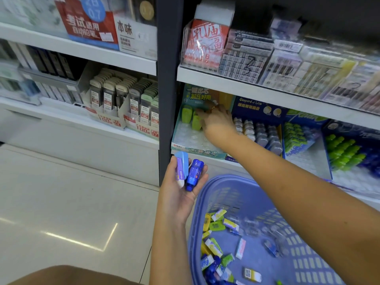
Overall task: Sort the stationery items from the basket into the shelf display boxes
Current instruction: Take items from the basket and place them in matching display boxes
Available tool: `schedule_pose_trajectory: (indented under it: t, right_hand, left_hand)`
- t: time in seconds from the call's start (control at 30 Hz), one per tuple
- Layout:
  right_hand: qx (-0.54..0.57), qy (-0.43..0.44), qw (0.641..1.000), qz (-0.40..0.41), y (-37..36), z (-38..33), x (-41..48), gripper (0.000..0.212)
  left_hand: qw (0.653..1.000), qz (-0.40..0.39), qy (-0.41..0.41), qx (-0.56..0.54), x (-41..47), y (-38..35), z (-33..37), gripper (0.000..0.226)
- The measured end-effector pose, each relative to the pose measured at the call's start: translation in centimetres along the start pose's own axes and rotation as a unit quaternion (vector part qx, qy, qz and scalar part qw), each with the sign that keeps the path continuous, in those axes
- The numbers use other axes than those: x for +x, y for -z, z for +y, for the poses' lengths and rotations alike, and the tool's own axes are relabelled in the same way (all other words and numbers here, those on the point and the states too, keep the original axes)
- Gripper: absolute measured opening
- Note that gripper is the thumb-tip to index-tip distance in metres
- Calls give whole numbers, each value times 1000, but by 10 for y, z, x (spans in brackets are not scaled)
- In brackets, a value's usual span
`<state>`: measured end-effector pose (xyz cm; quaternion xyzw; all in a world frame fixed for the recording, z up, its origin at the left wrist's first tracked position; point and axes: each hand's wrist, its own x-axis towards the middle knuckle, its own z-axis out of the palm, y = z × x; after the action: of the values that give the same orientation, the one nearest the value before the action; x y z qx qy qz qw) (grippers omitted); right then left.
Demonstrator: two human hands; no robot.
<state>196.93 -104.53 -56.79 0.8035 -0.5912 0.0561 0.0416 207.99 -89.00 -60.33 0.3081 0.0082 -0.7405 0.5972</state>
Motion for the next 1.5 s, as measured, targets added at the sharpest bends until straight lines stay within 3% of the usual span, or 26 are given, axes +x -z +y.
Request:
schedule_pose_trajectory:
  t: [0.07, 0.1, 0.17, 0.27, 0.33, 0.6, 0.77, 0.8, 0.9, 1.07, 1.37, 1.5]
  right_hand:
    - [181, -1, 983, -20, 13, -5, -17, 44]
    - [288, 5, 956, -64, 20, -6, -30, 45]
    - [458, 14, 867, -196, 32, -8, -56, 48]
    - [514, 38, 807, -288, 38, -1, -83, 46]
    - [534, 34, 802, -264, 41, 6, -91, 39]
    - [467, -1, 868, -167, 43, 25, -99, 38]
    - [603, -167, 777, -69, 34, 22, -95, 33]
    - [594, -180, 783, -26, 33, 25, -91, 33]
    - [463, -156, 866, 103, 31, 39, -73, 25]
    - [295, -49, 952, 70, 10, 50, -48, 28]
    - [223, 42, 969, 98, 0, 59, -41, 22]
    - [296, 16, 948, 116, -4, 56, -44, 23]
  left_hand:
    - [999, -13, -3, 36, 0, 2, -1, 39]
    - [998, -22, -3, 56, 0, 3, -1, 42]
    - [995, -46, -2, 93, 1, 4, 0, 51]
    - [987, -83, 14, 136, 1, 3, -3, 51]
    - [983, -86, 25, 158, 1, 2, -7, 47]
    - [962, 9, -68, 264, 9, -8, -23, 39]
    - [953, 28, -145, 266, 10, -17, -34, 31]
    - [955, 32, -143, 258, 10, -17, -35, 29]
    - [964, 42, -118, 235, 13, -14, -32, 29]
    - [980, 45, -79, 177, 13, -8, -23, 32]
    - [986, 37, -56, 150, 17, -2, -24, 34]
    - [990, 27, -47, 129, 17, -1, -25, 35]
